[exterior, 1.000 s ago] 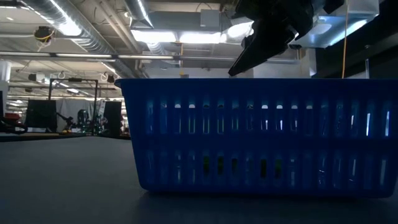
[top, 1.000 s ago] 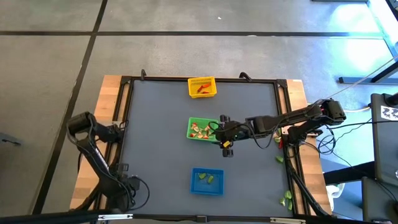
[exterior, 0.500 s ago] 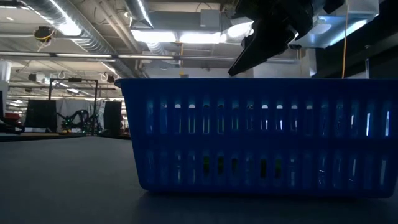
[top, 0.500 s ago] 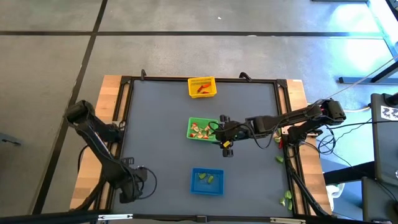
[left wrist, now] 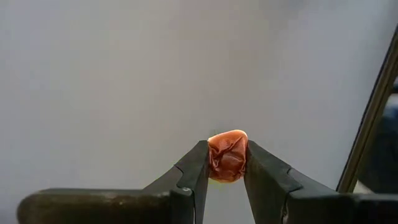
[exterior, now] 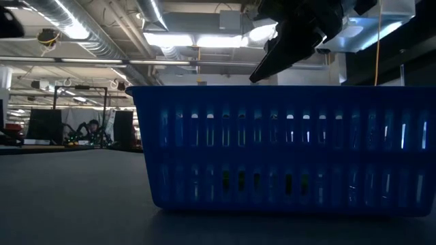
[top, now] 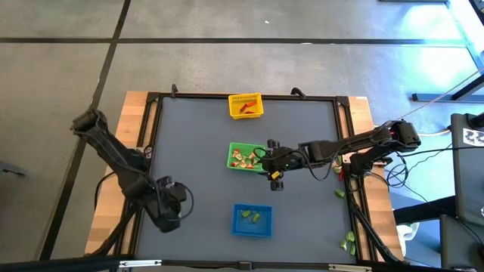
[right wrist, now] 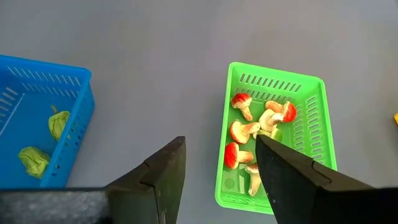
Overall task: Sort produce into baskets
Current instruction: Put the brown mushroom into the green bin
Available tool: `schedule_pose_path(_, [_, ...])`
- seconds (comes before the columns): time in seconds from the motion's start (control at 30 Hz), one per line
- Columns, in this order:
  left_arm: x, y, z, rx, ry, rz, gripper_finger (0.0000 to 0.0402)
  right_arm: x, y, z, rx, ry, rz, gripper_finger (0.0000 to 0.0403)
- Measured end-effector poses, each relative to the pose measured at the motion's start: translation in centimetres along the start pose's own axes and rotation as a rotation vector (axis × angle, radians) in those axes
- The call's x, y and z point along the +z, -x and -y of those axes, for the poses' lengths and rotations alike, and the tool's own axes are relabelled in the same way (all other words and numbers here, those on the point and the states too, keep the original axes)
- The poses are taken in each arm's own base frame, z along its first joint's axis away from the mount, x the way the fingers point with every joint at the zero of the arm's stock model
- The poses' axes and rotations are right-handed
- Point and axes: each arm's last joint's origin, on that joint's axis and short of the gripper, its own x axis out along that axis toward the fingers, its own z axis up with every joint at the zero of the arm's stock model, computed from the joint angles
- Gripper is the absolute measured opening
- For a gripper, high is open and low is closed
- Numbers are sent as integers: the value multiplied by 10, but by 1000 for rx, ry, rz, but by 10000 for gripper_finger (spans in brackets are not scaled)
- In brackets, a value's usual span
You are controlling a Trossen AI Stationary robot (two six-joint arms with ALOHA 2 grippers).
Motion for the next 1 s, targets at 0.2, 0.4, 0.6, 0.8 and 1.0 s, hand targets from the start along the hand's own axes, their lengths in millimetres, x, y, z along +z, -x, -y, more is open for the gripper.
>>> schedule_pose_path(0.2, [11, 4, -2, -8, 12, 124, 88, 0, 0, 0, 1, -1, 1, 195])
schedule_pose_path(0.4, [25, 3, 0, -13, -9, 262, 88, 5, 0, 0, 4, -57, 51, 206])
schedule_pose_path(0.6, [41, 4, -1, -2, -10, 390, 88, 9, -2, -2, 57, -96, 94, 260])
schedule_pose_path(0.8, [60, 6, -1, 18, -11, 549, 88, 8, -19, -5, 94, -100, 112, 284])
schedule_pose_path(1.0, [78, 9, -4, 57, 4, 687, 88, 13, -36, -9, 171, -116, 206, 284])
